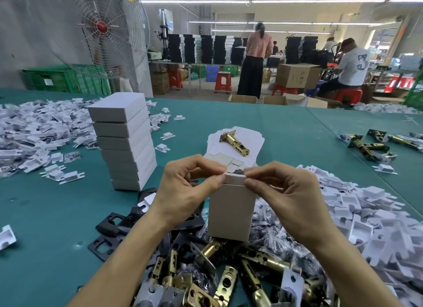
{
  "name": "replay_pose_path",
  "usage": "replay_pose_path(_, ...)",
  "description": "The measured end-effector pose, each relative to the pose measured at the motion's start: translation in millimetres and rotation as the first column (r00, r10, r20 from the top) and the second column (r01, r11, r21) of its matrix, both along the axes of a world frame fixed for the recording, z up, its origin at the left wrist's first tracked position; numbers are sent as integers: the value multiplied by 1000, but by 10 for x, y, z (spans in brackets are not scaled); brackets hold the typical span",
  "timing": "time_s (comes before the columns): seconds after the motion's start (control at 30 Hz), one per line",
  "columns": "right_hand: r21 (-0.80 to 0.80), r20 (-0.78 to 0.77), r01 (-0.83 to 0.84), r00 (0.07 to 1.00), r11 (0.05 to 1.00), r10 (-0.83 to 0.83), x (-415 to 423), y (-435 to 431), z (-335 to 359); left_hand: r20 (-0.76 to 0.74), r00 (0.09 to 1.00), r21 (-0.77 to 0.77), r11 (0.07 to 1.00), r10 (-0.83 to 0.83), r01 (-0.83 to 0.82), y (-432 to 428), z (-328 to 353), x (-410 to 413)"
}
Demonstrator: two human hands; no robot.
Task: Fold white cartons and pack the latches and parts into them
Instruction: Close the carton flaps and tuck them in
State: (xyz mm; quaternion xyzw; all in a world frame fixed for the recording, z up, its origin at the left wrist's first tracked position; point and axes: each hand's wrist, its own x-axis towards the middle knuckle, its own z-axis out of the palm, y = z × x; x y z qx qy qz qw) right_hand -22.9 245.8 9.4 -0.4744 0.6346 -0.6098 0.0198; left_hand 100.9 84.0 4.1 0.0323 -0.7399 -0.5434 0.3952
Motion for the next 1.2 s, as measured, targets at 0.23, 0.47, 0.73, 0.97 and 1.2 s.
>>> replay_pose_path(0.23, -16, -86, -39, 996, 999, 38, -36, 28, -6, 65, 997, 23, 998, -52, 50, 11, 11, 22)
replay_pose_path(0.47, 145, -90, -98, 990, 985, 112, -90, 35, -63, 60, 998, 24, 1000, -11, 9, -21, -19, 21)
replay_pose_path(0.73, 179, -197, -65, 975, 982, 101, -99, -1, -113, 90, 995, 43, 999, -32, 28, -23, -50, -6)
replay_pose_path(0.97, 121, -94, -118, 987, 986, 130, -114, -8, -150, 149, 989, 19, 1000, -1, -1, 1, -30, -3)
replay_pose_path(1.2, 135, -117, -110, 985, 985, 126, -126, -15, -164, 140, 990, 10, 1000, 21, -22, 3, -22, 5)
